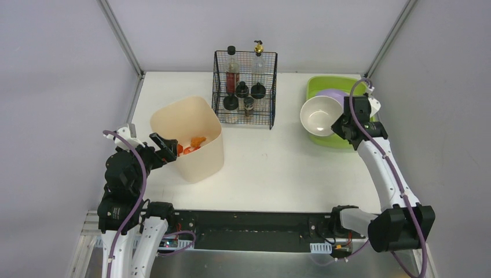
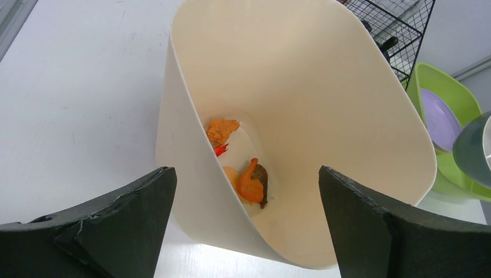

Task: Clear the kitchen counter

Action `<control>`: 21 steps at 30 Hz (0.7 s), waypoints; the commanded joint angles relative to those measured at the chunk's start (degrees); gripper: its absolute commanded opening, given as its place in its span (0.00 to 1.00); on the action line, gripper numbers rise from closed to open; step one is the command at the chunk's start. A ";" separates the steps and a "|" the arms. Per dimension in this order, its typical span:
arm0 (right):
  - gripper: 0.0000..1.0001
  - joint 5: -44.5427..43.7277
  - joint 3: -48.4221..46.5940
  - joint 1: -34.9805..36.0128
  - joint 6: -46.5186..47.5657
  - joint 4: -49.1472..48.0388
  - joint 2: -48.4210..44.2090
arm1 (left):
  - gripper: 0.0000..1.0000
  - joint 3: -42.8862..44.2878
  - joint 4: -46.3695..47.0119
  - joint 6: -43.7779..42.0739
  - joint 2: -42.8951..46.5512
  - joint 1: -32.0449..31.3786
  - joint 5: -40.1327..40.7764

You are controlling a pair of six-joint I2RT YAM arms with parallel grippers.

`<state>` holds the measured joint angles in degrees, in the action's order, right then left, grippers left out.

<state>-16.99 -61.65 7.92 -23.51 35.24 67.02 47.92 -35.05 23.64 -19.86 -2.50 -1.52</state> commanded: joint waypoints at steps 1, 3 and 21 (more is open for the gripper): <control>0.00 -2.49 -3.08 -4.21 -3.62 -9.77 -0.41 | 0.97 0.17 1.03 1.11 0.52 0.59 -1.21; 0.00 -2.43 -3.33 -6.25 -4.03 -9.94 0.75 | 0.97 0.22 1.02 1.11 0.60 0.61 -1.36; 0.00 6.09 -5.85 -13.28 -0.68 -12.75 16.96 | 0.97 0.38 0.99 0.97 1.22 0.57 -1.93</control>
<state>-14.61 -62.24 -5.04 -23.94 30.22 83.66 47.92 -35.05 23.68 -19.38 -2.50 -2.57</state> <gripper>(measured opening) 0.126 0.972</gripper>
